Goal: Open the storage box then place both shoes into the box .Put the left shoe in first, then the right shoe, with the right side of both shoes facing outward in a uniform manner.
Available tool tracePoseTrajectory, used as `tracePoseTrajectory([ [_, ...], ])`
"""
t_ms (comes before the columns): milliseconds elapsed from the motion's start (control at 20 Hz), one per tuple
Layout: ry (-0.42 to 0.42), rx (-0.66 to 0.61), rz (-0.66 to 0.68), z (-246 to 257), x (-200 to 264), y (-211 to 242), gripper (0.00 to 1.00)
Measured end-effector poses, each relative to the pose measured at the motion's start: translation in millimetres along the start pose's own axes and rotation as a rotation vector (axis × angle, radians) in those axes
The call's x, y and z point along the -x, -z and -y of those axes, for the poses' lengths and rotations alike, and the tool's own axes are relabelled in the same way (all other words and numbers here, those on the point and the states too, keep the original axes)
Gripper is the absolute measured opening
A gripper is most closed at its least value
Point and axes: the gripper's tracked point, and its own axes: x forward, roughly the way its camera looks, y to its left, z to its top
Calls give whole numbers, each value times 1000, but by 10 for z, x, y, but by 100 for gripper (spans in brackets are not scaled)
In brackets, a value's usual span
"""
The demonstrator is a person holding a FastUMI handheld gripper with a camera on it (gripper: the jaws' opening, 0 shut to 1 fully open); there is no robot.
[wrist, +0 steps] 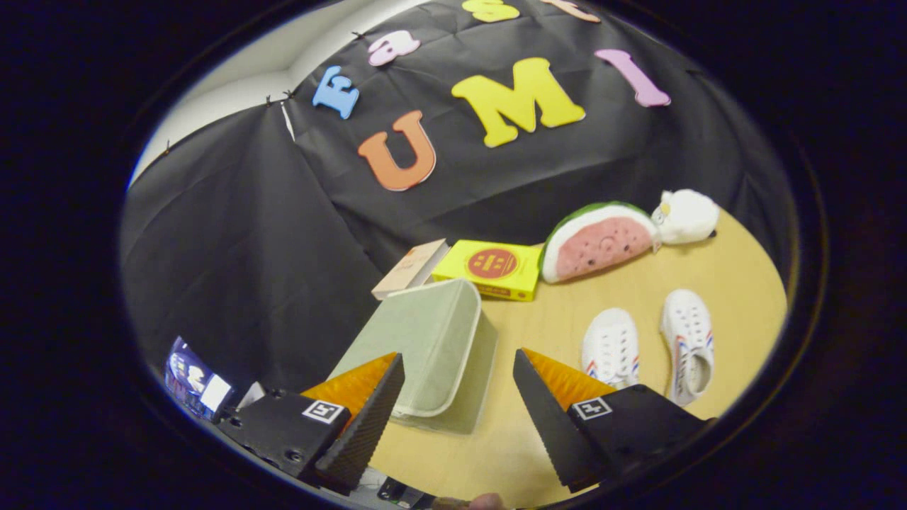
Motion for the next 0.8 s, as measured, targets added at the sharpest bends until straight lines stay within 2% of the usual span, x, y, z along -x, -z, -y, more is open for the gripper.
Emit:
tracePoseTrajectory([
  [400, -174, -267, -201, -61, -863, 256, 100],
  [800, -346, -518, -306, -134, -1062, 210, 100],
])
